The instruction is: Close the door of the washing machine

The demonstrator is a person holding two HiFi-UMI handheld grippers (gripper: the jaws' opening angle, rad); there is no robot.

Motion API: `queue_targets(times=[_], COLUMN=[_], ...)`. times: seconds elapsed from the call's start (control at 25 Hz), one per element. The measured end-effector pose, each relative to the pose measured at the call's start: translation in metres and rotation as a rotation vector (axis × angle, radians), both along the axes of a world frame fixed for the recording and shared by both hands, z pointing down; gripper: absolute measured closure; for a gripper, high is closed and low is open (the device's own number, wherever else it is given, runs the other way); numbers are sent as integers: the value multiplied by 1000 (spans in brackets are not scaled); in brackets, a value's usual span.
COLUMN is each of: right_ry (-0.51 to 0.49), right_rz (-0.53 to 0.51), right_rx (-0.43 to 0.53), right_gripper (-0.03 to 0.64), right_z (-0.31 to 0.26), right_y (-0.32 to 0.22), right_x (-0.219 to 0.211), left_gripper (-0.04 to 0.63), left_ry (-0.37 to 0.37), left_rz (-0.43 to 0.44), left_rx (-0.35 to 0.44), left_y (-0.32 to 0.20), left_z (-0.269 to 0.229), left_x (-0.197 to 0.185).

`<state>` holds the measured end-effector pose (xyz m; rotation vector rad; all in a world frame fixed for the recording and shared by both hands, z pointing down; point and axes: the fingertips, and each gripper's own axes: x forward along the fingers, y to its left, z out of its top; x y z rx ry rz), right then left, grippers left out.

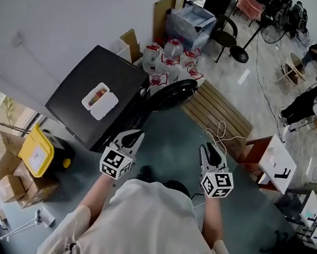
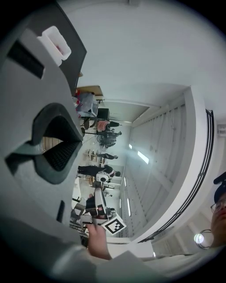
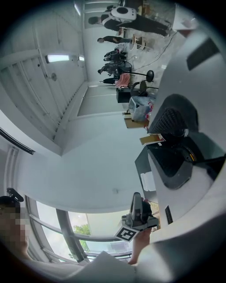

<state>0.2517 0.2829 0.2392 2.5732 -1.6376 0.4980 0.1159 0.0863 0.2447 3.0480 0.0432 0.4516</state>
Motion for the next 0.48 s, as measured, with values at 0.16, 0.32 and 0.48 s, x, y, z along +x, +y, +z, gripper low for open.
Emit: queue_targets(times=[0.16, 0.32, 0.48], right_ry=[-8, -13, -21], right_rz=[1, -9, -39], right_rx=[-14, -34, -46], right_gripper=[508, 508, 508], right_z=[0, 3, 10], right_y=[-13, -23, -34], right_x=[8, 23, 43], left_gripper=[588, 588, 588], left_ry=[-10, -22, -33], left_rz=[4, -5, -33], left_rx=[-13, -29, -39], left_y=[-12, -20, -26], left_z=[3, 9, 16], left_x=[11, 24, 39])
